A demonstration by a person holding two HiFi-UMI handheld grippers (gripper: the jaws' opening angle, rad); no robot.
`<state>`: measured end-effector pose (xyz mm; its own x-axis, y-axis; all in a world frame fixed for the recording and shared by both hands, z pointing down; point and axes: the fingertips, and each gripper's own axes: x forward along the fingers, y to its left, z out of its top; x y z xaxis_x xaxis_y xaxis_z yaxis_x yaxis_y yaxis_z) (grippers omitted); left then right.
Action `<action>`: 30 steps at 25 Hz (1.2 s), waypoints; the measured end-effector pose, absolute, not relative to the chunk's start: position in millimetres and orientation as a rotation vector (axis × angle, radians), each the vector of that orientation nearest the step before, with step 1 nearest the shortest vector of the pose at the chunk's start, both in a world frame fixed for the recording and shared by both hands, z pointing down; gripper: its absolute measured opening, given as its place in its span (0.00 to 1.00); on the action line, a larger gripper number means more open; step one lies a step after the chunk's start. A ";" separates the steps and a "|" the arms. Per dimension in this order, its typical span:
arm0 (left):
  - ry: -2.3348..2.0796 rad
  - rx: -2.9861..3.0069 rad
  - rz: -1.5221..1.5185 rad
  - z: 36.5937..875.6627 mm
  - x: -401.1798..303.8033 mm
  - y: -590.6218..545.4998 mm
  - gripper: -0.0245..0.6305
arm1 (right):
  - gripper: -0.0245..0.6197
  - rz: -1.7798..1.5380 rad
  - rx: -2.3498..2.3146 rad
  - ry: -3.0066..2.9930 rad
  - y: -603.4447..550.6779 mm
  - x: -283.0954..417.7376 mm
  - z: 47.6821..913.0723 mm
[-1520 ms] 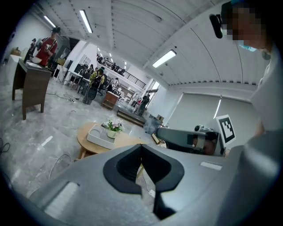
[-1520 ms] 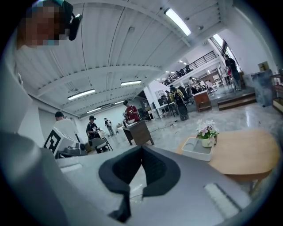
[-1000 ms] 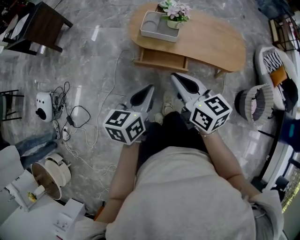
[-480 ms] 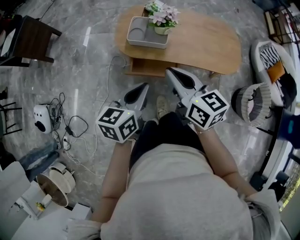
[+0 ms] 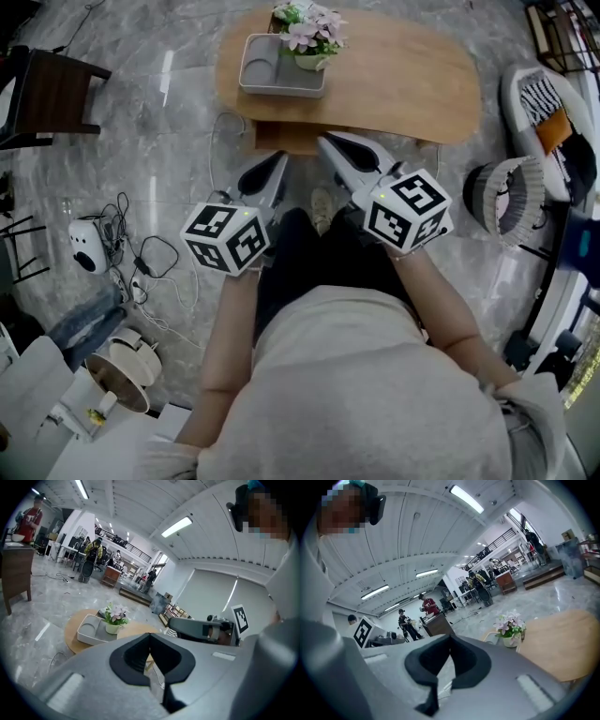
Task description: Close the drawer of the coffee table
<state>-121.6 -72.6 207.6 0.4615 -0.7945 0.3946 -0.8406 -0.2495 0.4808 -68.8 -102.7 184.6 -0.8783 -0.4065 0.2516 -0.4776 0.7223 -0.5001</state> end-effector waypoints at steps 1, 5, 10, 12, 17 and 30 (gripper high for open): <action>-1.356 2.066 0.079 206.7 -122.8 -76.4 0.04 | 0.04 0.873 0.726 -2.799 -104.6 -69.4 185.4; -1.328 2.068 0.088 212.0 -124.5 -82.1 0.04 | 0.04 0.910 0.733 -2.772 -104.1 -70.0 195.2; -1.293 2.060 0.078 222.7 -130.2 -96.2 0.04 | 0.04 0.948 0.751 -2.723 -110.3 -72.8 211.8; -1.278 2.056 0.085 228.6 -132.5 -100.7 0.04 | 0.04 0.961 0.746 -2.706 -110.9 -76.8 218.5; -1.226 2.049 0.152 249.5 -136.4 -105.1 0.04 | 0.04 0.990 0.730 -2.668 -107.7 -91.1 236.6; -1.136 1.943 0.190 334.6 -145.1 -100.5 0.04 | 0.04 1.053 0.797 -2.569 -123.9 -84.6 303.9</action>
<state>-145.1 -100.5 334.6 0.5751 -0.6421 0.5070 -0.7724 -0.2218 0.5952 -84.6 -123.9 303.9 -0.8181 -0.3917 0.4211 -0.5745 0.5887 -0.5686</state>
